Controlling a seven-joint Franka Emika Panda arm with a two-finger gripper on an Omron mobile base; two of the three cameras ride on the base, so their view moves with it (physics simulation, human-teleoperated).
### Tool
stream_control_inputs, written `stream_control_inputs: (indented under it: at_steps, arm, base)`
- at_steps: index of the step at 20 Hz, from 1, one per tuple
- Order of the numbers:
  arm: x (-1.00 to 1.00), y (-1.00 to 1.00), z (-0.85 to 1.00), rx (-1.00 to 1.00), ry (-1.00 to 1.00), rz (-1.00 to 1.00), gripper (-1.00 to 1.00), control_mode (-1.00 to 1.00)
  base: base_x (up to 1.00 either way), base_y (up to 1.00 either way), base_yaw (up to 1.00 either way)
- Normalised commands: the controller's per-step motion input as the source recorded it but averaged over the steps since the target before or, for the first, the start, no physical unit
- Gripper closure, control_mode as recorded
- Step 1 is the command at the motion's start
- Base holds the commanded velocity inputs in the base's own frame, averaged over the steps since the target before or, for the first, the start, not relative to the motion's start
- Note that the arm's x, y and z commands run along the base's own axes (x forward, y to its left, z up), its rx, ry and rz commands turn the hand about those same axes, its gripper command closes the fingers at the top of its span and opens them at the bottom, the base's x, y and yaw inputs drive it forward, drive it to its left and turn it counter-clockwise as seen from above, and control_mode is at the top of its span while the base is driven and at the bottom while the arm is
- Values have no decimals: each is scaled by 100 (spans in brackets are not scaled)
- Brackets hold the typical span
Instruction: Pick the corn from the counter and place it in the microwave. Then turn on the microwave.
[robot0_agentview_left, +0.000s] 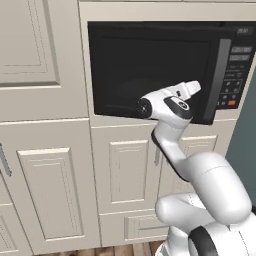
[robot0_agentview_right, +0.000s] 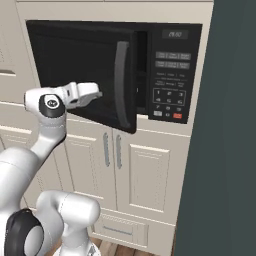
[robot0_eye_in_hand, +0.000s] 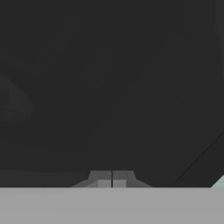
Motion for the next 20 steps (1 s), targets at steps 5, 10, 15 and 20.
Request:
stream_control_inputs:
  at_steps: [5,10,15,20]
  arm:
    - [21,-4,11,0,-1,5,100,-100]
    - [20,-6,9,0,-1,6,100,-100]
    - [15,-4,4,0,-2,7,100,-100]
    - [16,-5,1,0,0,9,100,-100]
  base:
    - [0,0,0]
    - [0,0,0]
    - [0,0,0]
    - [0,0,0]
